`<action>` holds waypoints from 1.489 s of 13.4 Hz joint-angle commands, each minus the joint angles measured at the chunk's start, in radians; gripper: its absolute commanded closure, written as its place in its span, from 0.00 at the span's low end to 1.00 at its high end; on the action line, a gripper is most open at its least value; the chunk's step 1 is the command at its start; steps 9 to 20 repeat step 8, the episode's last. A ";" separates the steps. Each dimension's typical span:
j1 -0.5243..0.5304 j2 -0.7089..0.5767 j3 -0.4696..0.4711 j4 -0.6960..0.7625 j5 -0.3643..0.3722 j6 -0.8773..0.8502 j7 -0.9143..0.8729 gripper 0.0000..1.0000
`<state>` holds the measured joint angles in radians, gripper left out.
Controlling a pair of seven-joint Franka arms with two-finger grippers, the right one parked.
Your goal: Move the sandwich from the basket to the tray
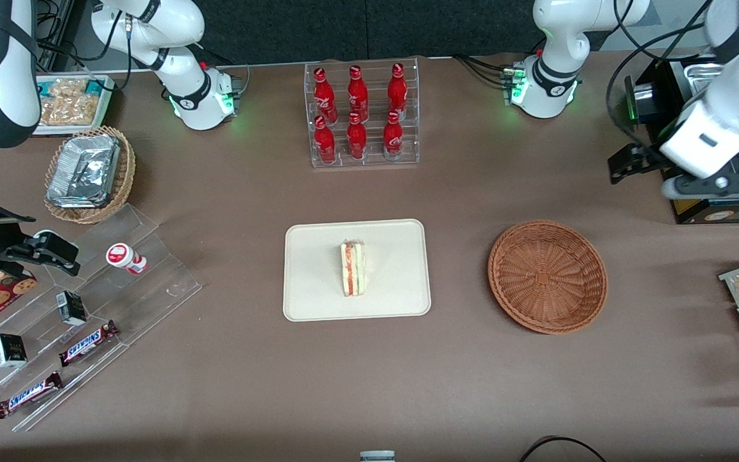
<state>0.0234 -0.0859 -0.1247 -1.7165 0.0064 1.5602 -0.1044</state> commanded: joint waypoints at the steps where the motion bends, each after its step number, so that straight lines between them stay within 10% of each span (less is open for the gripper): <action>1: 0.016 0.011 0.006 0.073 0.014 -0.070 0.023 0.00; 20: 0.013 0.011 0.063 0.084 -0.003 -0.101 0.121 0.00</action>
